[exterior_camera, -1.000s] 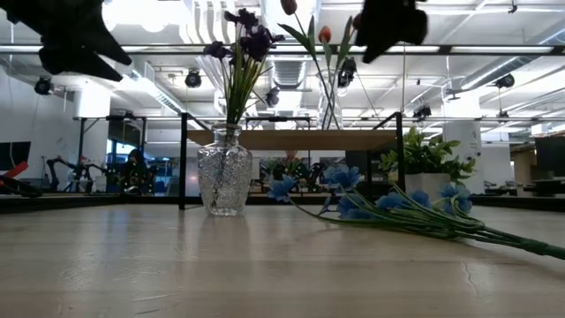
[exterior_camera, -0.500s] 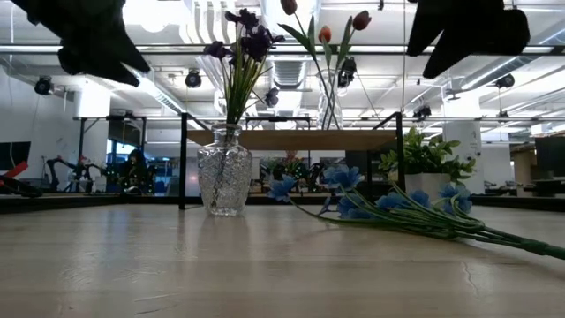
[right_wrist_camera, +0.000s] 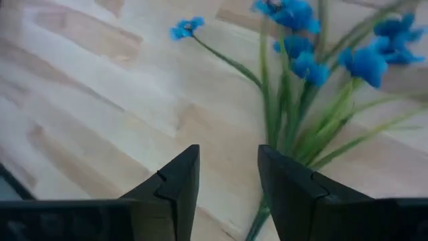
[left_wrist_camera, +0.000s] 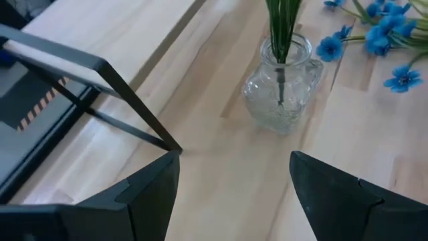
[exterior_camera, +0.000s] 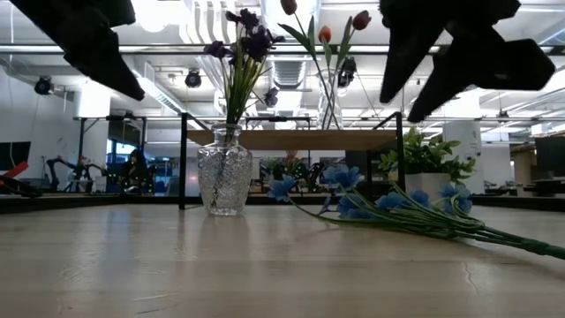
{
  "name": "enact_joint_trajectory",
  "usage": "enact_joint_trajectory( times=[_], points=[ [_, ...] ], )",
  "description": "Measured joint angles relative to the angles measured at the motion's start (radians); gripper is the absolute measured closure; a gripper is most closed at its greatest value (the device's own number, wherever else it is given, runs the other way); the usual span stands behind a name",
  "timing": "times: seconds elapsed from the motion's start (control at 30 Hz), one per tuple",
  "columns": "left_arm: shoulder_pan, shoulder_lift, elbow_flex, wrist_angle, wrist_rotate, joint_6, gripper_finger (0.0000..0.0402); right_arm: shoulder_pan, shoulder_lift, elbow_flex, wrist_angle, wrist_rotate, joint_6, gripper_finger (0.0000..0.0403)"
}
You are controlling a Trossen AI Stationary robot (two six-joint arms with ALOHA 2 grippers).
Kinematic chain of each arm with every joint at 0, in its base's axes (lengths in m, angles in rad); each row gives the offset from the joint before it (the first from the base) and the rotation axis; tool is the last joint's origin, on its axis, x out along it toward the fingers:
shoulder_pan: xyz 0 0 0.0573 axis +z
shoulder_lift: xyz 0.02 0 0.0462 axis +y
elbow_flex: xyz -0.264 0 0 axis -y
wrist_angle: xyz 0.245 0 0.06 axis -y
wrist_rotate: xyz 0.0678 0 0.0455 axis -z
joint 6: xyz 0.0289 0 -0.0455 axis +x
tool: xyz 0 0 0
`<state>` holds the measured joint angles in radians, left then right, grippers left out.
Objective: Pick and place flowers into a vace then onto a shelf
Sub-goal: Put the blue flowers into the left transparent vase
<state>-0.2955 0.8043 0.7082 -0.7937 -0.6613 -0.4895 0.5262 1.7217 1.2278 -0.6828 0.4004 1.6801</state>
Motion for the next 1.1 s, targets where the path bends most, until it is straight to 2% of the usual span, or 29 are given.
enact_joint_trajectory(
  times=[0.17, 0.37, 0.77, 1.1],
  points=[
    [0.0, -0.03, 0.0, 0.0, -0.001, 0.064, 0.0135, -0.001, 0.015, 0.0, -0.029, -0.039, 0.064, 0.0268],
    [0.001, -0.06, 0.0, 0.0, -0.001, 0.088, 0.0135, -0.005, 0.034, 0.0, -0.076, -0.034, 0.081, 0.0277],
    [0.001, -0.07, -0.001, 0.005, -0.001, 0.084, 0.0135, -0.044, 0.106, 0.004, -0.019, -0.034, -0.048, 0.028],
    [0.001, -0.041, -0.002, 0.018, -0.001, 0.078, 0.0135, -0.124, 0.141, 0.008, 0.047, -0.039, -0.203, 0.028]
  ],
)
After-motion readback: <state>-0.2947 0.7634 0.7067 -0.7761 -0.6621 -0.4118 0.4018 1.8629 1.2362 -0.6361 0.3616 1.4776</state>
